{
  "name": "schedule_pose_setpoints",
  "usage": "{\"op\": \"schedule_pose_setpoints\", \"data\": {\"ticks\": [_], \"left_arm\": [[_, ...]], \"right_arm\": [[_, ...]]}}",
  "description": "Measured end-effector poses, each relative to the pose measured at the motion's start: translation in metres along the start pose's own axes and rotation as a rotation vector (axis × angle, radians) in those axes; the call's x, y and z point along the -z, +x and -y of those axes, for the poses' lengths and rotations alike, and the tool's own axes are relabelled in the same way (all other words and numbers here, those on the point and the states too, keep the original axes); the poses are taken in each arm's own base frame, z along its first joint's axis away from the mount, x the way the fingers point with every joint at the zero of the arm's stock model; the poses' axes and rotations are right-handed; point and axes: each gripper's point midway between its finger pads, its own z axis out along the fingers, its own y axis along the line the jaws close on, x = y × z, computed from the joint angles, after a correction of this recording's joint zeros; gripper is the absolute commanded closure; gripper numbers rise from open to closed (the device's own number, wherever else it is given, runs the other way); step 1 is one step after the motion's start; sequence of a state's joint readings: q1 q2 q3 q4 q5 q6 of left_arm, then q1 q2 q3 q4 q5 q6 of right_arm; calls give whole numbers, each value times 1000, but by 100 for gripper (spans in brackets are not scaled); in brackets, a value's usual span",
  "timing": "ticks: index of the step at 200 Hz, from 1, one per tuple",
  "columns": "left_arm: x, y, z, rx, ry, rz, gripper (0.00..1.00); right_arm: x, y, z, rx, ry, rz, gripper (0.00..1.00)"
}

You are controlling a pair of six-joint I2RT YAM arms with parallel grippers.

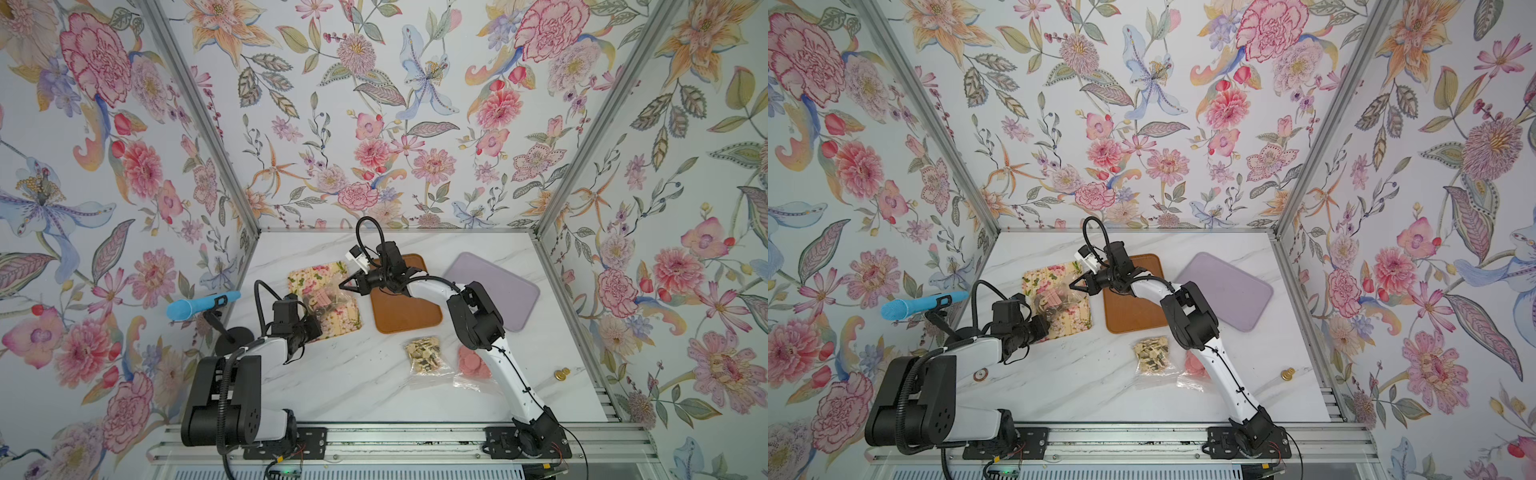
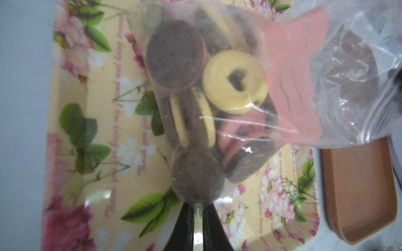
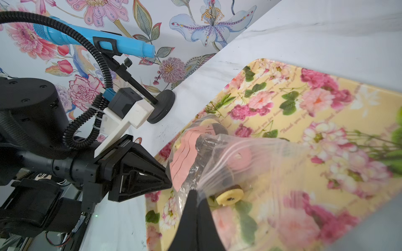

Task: Pour cookies out of the ziploc bag
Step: 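Pour the cookies out of the ziploc bag onto the tray.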

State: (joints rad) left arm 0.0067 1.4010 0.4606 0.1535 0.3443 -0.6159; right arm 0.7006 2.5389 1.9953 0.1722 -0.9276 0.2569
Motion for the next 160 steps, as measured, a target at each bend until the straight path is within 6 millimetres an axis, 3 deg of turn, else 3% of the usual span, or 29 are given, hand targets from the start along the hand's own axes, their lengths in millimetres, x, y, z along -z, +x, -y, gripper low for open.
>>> {"op": "schedule_pose_setpoints", "data": {"ticks": [76, 104, 132, 160], "left_arm": [[5, -9, 2, -55, -6, 20, 100], [24, -37, 11, -109, -25, 94, 100], [46, -71, 18, -159, -64, 176, 100], [59, -76, 15, -186, -111, 188, 100]], "right_arm": [[0, 0, -2, -1, -9, 0, 100], [-1, -8, -8, -5, -31, 18, 100], [-4, -28, -23, 18, -67, 47, 100], [-15, -39, -42, 48, -109, 73, 100]]}}
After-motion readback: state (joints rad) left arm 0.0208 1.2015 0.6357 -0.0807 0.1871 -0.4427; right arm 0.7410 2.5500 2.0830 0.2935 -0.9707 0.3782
